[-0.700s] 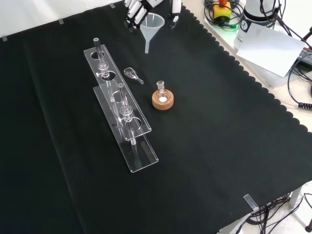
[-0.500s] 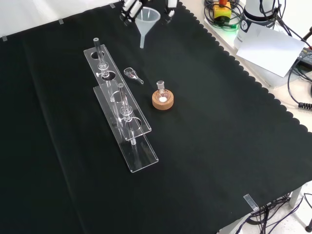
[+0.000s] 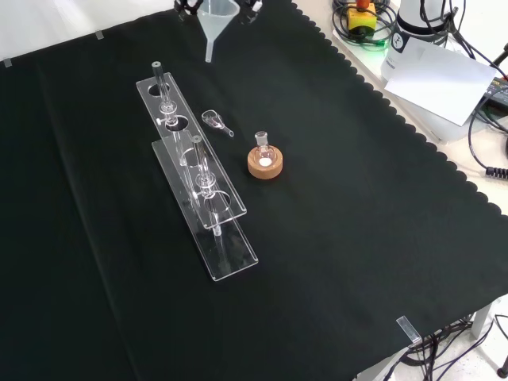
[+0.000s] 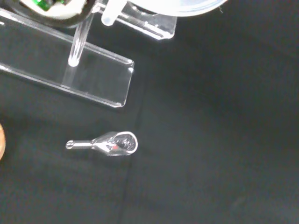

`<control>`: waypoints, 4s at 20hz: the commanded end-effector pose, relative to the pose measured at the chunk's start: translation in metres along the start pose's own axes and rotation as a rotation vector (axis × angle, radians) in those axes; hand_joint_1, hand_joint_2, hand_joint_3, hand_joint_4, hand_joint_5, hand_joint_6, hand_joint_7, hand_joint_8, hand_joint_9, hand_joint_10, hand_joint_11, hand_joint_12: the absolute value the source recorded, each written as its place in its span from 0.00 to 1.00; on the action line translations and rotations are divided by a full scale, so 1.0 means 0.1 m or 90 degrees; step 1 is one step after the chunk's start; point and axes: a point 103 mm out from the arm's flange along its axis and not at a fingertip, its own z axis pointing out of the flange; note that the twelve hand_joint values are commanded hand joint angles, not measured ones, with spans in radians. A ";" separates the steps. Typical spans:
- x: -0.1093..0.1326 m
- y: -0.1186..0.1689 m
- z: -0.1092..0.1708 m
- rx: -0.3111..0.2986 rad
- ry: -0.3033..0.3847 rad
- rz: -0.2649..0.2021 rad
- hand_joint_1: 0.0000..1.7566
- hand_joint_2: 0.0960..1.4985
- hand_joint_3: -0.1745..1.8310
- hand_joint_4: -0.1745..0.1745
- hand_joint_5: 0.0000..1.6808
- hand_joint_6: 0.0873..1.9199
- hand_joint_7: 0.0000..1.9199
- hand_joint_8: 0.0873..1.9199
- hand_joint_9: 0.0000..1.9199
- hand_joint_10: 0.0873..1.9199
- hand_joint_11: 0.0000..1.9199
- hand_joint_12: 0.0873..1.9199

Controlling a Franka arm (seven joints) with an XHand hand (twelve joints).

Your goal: Put the funnel back on the funnel stand.

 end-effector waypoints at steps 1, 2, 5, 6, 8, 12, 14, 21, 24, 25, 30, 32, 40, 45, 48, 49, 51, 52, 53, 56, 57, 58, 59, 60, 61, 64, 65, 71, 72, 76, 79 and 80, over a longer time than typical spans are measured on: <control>-0.21 0.23 0.00 -0.011 0.013 0.005 0.50 0.41 0.39 0.54 0.38 0.10 0.20 0.30 0.43 0.21 0.35 0.65; -0.23 0.28 0.00 -0.012 0.015 0.003 0.50 0.41 0.39 0.54 0.37 0.11 0.21 0.30 0.43 0.21 0.35 0.64; -0.27 0.44 0.02 -0.014 0.015 0.000 0.50 0.41 0.39 0.54 0.36 0.15 0.21 0.30 0.43 0.20 0.35 0.65; -0.29 0.49 0.03 -0.013 0.017 -0.001 0.50 0.41 0.39 0.54 0.35 0.16 0.21 0.30 0.43 0.20 0.35 0.65; -0.31 0.60 0.06 -0.009 0.017 -0.003 0.50 0.41 0.39 0.54 0.34 0.19 0.21 0.30 0.43 0.20 0.35 0.65; -0.34 0.83 0.13 0.000 0.018 -0.009 0.50 0.41 0.39 0.54 0.33 0.21 0.21 0.30 0.43 0.20 0.35 0.65; -0.34 0.93 0.16 0.004 0.019 -0.012 0.50 0.41 0.39 0.54 0.33 0.22 0.21 0.30 0.43 0.20 0.35 0.65; -0.29 1.16 0.22 0.019 0.014 -0.024 0.50 0.41 0.39 0.54 0.33 0.22 0.21 0.30 0.44 0.20 0.35 0.65; -0.27 1.20 0.22 0.023 0.009 -0.024 0.50 0.41 0.39 0.54 0.33 0.23 0.21 0.30 0.44 0.20 0.35 0.64; -0.27 1.22 0.23 0.025 0.007 -0.024 0.50 0.41 0.39 0.54 0.33 0.23 0.21 0.30 0.44 0.20 0.35 0.64; -0.27 1.27 0.26 0.037 -0.004 -0.022 0.50 0.41 0.39 0.54 0.33 0.23 0.21 0.30 0.44 0.20 0.35 0.64; -0.27 1.28 0.28 0.042 -0.005 -0.022 0.50 0.41 0.39 0.54 0.33 0.24 0.21 0.30 0.44 0.20 0.35 0.64; -0.23 1.34 0.32 0.047 -0.012 -0.022 0.51 0.41 0.39 0.54 0.33 0.24 0.21 0.30 0.44 0.20 0.35 0.64; -0.21 1.42 0.36 0.057 -0.015 -0.025 0.50 0.40 0.39 0.53 0.32 0.24 0.21 0.30 0.43 0.20 0.35 0.64; -0.15 1.51 0.42 0.063 -0.020 -0.027 0.50 0.40 0.39 0.52 0.31 0.24 0.20 0.30 0.43 0.20 0.35 0.64; -0.13 1.54 0.44 0.064 -0.020 -0.027 0.50 0.40 0.39 0.52 0.31 0.24 0.20 0.30 0.43 0.20 0.35 0.64; -0.11 1.57 0.48 0.067 -0.021 -0.027 0.50 0.40 0.39 0.52 0.31 0.24 0.20 0.30 0.43 0.20 0.35 0.64; -0.10 1.58 0.49 0.069 -0.021 -0.027 0.50 0.40 0.39 0.52 0.30 0.24 0.20 0.30 0.43 0.20 0.35 0.64; -0.09 1.60 0.50 0.071 -0.022 -0.028 0.50 0.40 0.39 0.51 0.30 0.24 0.20 0.30 0.42 0.20 0.35 0.64; -0.08 1.62 0.52 0.072 -0.019 -0.029 0.50 0.40 0.39 0.49 0.28 0.23 0.20 0.30 0.42 0.20 0.35 0.64; -0.08 1.62 0.53 0.072 -0.017 -0.030 0.50 0.40 0.39 0.48 0.27 0.22 0.19 0.30 0.42 0.20 0.34 0.64; -0.07 1.63 0.54 0.074 -0.014 -0.029 0.50 0.40 0.39 0.46 0.26 0.21 0.18 0.31 0.41 0.20 0.34 0.65; -0.07 1.63 0.54 0.076 -0.014 -0.029 0.50 0.40 0.39 0.45 0.24 0.18 0.16 0.31 0.38 0.21 0.34 0.65; -0.07 1.62 0.54 0.076 -0.011 -0.029 0.49 0.39 0.39 0.44 0.22 0.14 0.13 0.32 0.35 0.23 0.33 0.66; -0.06 1.62 0.55 0.076 -0.009 -0.029 0.48 0.39 0.39 0.43 0.19 0.10 0.09 0.32 0.30 0.26 0.31 0.66; -0.07 1.59 0.56 0.086 -0.002 -0.028 0.46 0.38 0.38 0.43 0.12 0.00 0.01 0.22 0.15 0.33 0.25 0.70; -0.07 1.58 0.56 0.086 -0.001 -0.027 0.45 0.38 0.38 0.44 0.10 0.00 0.01 0.16 0.11 0.36 0.23 0.71; -0.11 1.34 0.50 0.064 0.014 -0.017 0.42 0.38 0.36 0.46 0.02 0.00 0.00 0.00 0.00 0.41 0.16 0.74; -0.12 1.28 0.48 0.058 0.017 -0.013 0.42 0.38 0.35 0.46 0.01 0.00 0.00 0.00 0.00 0.41 0.16 0.75; -0.21 0.95 0.41 0.026 0.035 0.004 0.42 0.38 0.35 0.45 0.01 0.00 0.01 0.00 0.00 0.42 0.15 0.75; -0.28 0.67 0.34 0.006 0.052 0.021 0.42 0.38 0.35 0.44 0.02 0.00 0.03 0.00 0.02 0.42 0.15 0.75; -0.30 0.57 0.32 -0.002 0.059 0.027 0.42 0.38 0.35 0.44 0.03 0.00 0.04 0.00 0.02 0.43 0.15 0.75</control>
